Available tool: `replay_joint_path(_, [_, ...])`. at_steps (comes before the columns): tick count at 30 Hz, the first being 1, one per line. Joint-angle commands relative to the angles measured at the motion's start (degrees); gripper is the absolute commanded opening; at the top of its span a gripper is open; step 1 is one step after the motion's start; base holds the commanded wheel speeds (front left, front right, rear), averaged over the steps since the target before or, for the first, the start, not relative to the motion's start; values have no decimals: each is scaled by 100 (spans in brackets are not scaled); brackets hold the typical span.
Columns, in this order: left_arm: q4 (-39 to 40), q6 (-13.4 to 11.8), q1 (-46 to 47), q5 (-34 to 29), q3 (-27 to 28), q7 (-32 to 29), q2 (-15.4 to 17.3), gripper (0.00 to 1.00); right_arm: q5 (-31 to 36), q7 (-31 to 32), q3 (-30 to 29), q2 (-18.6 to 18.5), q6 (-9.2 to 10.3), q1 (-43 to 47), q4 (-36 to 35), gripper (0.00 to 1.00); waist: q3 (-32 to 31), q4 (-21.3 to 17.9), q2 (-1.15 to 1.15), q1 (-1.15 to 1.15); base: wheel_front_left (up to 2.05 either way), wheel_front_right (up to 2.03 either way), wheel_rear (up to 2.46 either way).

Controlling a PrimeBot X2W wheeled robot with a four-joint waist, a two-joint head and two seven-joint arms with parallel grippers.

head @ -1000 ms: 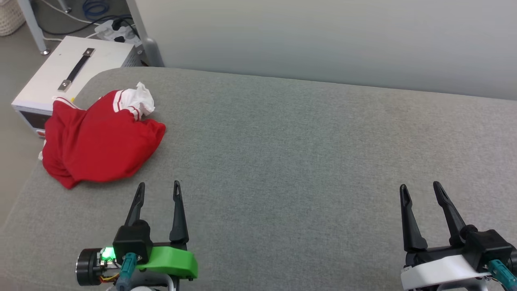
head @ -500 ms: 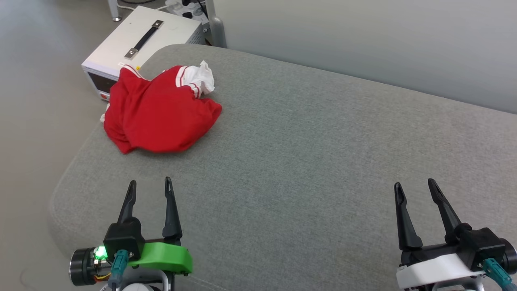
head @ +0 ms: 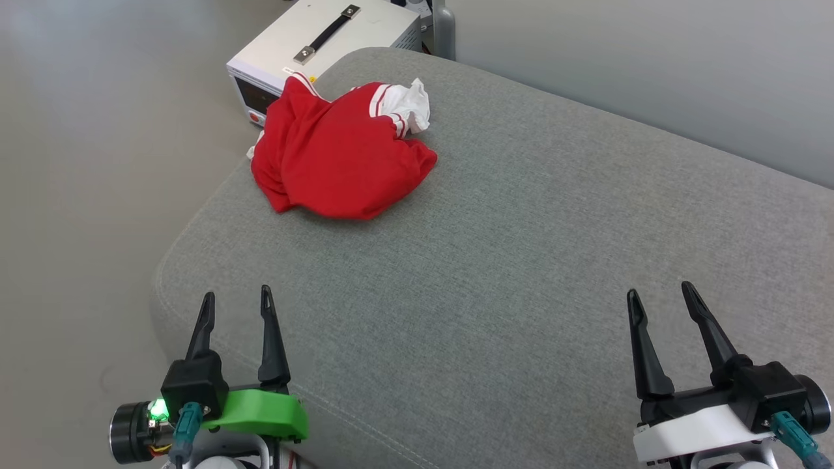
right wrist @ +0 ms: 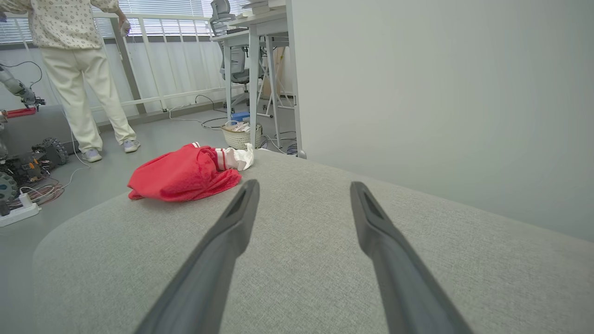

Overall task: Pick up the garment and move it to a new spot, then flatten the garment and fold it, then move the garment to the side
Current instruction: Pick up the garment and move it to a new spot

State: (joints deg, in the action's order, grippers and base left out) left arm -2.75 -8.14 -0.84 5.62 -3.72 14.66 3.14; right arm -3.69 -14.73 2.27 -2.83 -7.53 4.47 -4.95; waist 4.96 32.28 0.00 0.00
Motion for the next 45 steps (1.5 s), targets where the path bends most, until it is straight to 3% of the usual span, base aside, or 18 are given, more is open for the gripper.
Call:
replay_joint_path(1, [-1,-26,34,52,11,34,-26,100,46,-27,16,-5,4,-76,0,100,40,112,0,0,0,0,0])
replay_joint_path(11, [-24,51,210,204,97,34,-26,100,127,-27,84,-5,4,-152,-21,100,197,-8,0,0,0,0,0])
replay_joint_path(22, [-293,785,2080,198,1149,34,206,100,471,-27,252,-108,4,-745,-197,100,1196,-738,0,0,0,0,0])
replay_joint_path(29, [-982,1315,3526,415,1806,34,780,100,503,-27,320,-278,4,-1225,-437,100,2077,-1358,0,0,0,0,0])
replay_joint_path(34, [-1798,1505,4337,687,1735,20,1217,100,536,-27,200,-317,4,-1469,-649,100,2515,-1608,0,0,0,0,0])
replay_joint_path(40, [-2962,1558,5278,1446,1276,-774,1809,100,573,-27,103,-429,4,-1610,-866,100,2909,-1738,0,0,0,0,0])
replay_joint_path(45, [-3665,1560,5698,2624,603,-2355,2213,100,594,-27,42,-515,4,-1666,-1003,100,3092,-1771,0,0,0,0,0])
